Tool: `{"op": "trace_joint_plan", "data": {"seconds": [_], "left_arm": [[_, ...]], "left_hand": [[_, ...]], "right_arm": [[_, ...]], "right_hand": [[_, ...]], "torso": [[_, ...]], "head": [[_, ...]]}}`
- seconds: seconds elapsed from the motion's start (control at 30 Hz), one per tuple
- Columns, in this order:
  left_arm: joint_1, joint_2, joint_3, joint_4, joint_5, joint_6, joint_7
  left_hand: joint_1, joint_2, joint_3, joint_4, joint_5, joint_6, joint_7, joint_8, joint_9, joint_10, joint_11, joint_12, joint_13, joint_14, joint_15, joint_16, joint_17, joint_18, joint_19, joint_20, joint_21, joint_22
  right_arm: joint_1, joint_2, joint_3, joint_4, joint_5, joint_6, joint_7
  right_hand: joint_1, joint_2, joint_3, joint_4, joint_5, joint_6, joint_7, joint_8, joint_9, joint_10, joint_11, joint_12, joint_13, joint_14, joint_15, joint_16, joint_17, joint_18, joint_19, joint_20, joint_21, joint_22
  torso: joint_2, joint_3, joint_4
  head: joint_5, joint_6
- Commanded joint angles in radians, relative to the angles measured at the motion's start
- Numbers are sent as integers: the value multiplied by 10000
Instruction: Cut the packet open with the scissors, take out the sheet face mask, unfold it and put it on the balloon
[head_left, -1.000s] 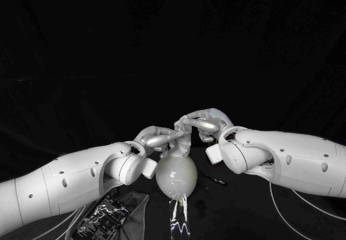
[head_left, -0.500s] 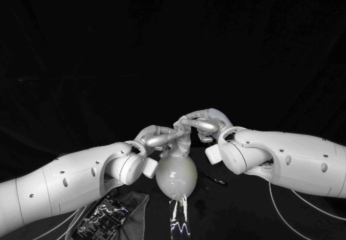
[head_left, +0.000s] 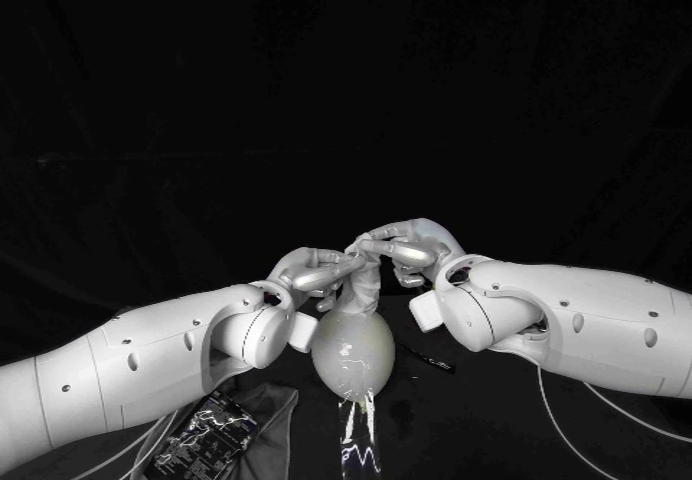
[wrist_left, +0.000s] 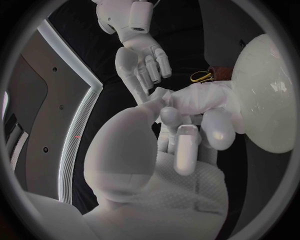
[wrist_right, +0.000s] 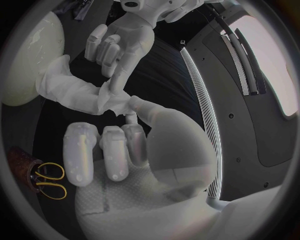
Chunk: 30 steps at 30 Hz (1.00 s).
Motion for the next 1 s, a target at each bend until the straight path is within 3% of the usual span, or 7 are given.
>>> {"op": "trace_joint_plan", "data": {"seconds": [0.03, 0.2, 0.67, 0.87, 1.0], "left_arm": [[18, 43, 15, -8, 300, -308, 315], [18, 54, 15, -21, 326, -413, 296], [41, -330, 19, 197, -13, 38, 190], [263, -605, 23, 275, -202, 468, 55], [575, -711, 22, 234, -361, 887, -202]], "left_hand": [[263, 85, 153, -83, -19, 148, -75, 72, 28, 134, -72, 52, 120, 901, -110, 52, 2142, -62, 82, -27, 90, 116], [674, 236, 465, -403, -17, 254, -146, 196, 118, 295, -159, 77, 279, 931, -209, 86, 2244, -79, 125, -113, 144, 203], [602, 149, 795, -577, -18, 258, -123, 369, 300, 414, -144, -28, 284, 958, -203, 116, 2336, -96, 141, -126, 187, 263], [564, 126, 910, -632, -17, 234, -115, 406, 350, 436, -142, -62, 283, 965, -201, 124, 2362, -100, 145, -123, 200, 289], [525, 105, 979, -664, -17, 223, -112, 431, 384, 458, -139, -74, 295, 973, -198, 133, 2392, -97, 136, -121, 197, 282]], "right_arm": [[5, 3, 6, 26, -120, 157, 73], [5, -4, 6, 25, -124, 156, 75], [5, -63, 6, -484, -386, 264, 112], [17, -67, 7, -776, -837, 526, 99], [70, -7, 7, -964, -1320, 729, 84]], "right_hand": [[2, 66, 87, 1, 24, 64, 1, 795, 1039, 622, -42, 36, 1980, 1046, -76, 41, 2633, -124, 501, -22, 59, 2300], [-8, 61, 101, -15, 23, 64, 3, 798, 1043, 619, -41, 27, 1975, 1046, -75, 41, 2633, -120, 492, -23, 44, 2295], [-13, 57, 107, -23, 23, 64, 4, 800, 1045, 624, -40, 36, 1982, 1046, -75, 41, 2633, -124, 502, -23, 60, 2301], [-16, 50, 111, -32, 24, 62, 4, 800, 1046, 624, -40, 36, 1982, 1046, -75, 41, 2633, -127, 509, -23, 73, 2305], [-17, 42, 116, -42, 23, 59, 4, 800, 1047, 619, -40, 23, 1973, 1046, -74, 41, 2633, -126, 508, -23, 70, 2304]], "torso": [[-4, 1, -1], [-2, 0, -5], [-6, 3, 3], [-5, 7, 3], [-9, 9, 0]], "head": [[15, 5], [30, 2], [20, 37], [35, 65], [60, 83]]}}
